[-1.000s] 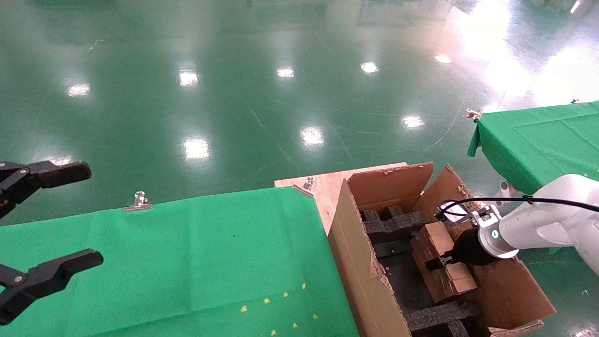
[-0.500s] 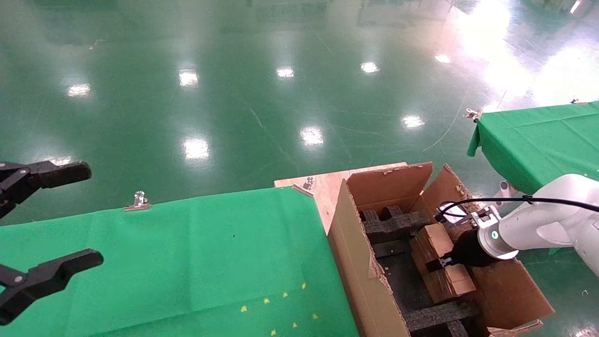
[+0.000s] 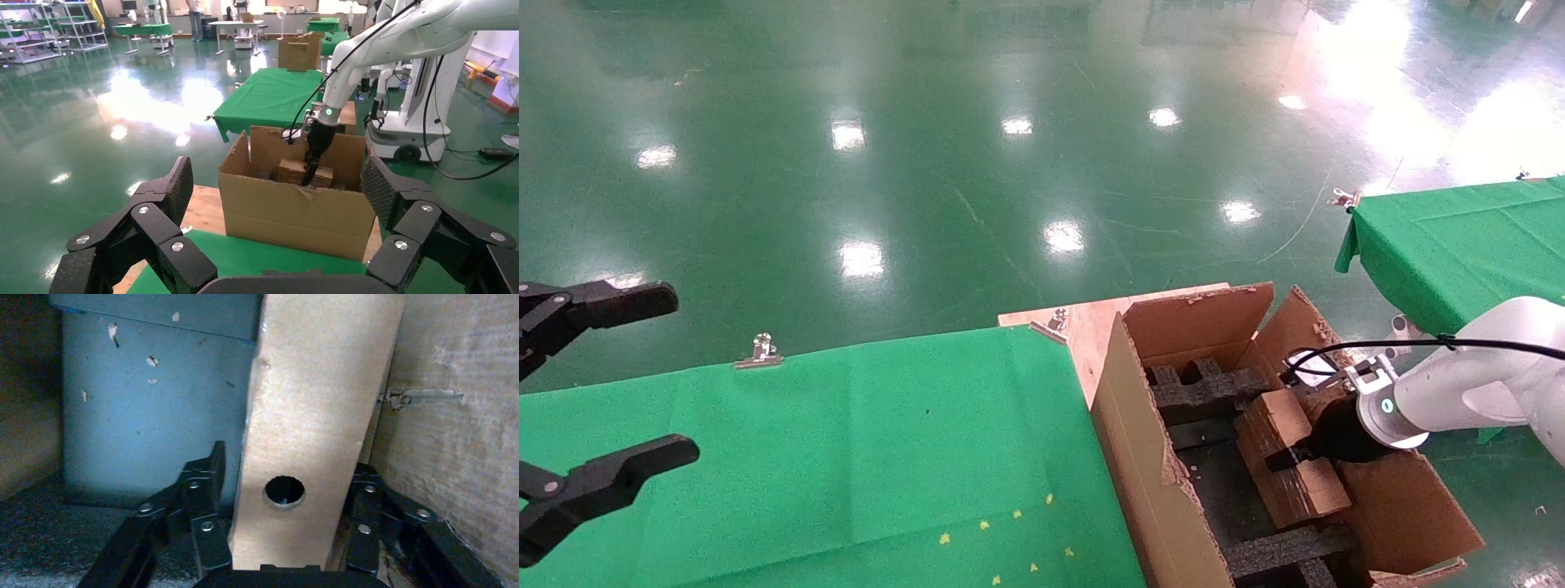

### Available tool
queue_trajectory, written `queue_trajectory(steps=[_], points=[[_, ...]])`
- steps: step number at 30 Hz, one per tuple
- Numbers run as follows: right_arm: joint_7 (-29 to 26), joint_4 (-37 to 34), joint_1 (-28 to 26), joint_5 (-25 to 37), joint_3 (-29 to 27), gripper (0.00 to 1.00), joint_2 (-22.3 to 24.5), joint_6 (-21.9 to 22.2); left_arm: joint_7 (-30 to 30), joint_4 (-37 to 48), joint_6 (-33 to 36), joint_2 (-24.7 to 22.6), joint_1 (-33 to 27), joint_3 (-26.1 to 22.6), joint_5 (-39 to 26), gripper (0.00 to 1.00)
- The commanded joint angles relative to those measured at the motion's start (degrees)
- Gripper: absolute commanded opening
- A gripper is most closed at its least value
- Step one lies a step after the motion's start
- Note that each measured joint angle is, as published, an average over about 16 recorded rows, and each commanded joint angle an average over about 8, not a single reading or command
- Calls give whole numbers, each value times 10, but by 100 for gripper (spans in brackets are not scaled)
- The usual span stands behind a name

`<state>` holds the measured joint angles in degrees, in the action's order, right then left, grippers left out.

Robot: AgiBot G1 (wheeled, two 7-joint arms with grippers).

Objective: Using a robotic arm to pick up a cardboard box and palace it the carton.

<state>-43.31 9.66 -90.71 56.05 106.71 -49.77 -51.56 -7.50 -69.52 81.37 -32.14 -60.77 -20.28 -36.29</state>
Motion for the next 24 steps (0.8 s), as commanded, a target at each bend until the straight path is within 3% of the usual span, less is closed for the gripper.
queue_trajectory(steps=[1, 15, 20, 24], points=[[1, 2, -3, 2, 1, 100, 2, -1, 0, 0, 0, 0, 0, 0, 0, 100], [6, 50, -71, 14, 3, 100, 32, -2, 0, 0, 0, 0, 0, 0, 0, 100], [20, 108, -122, 15, -4, 100, 56, -7, 0, 0, 0, 0, 0, 0, 0, 100], [47, 195, -173, 1, -23, 100, 94, -16, 0, 0, 0, 0, 0, 0, 0, 100]])
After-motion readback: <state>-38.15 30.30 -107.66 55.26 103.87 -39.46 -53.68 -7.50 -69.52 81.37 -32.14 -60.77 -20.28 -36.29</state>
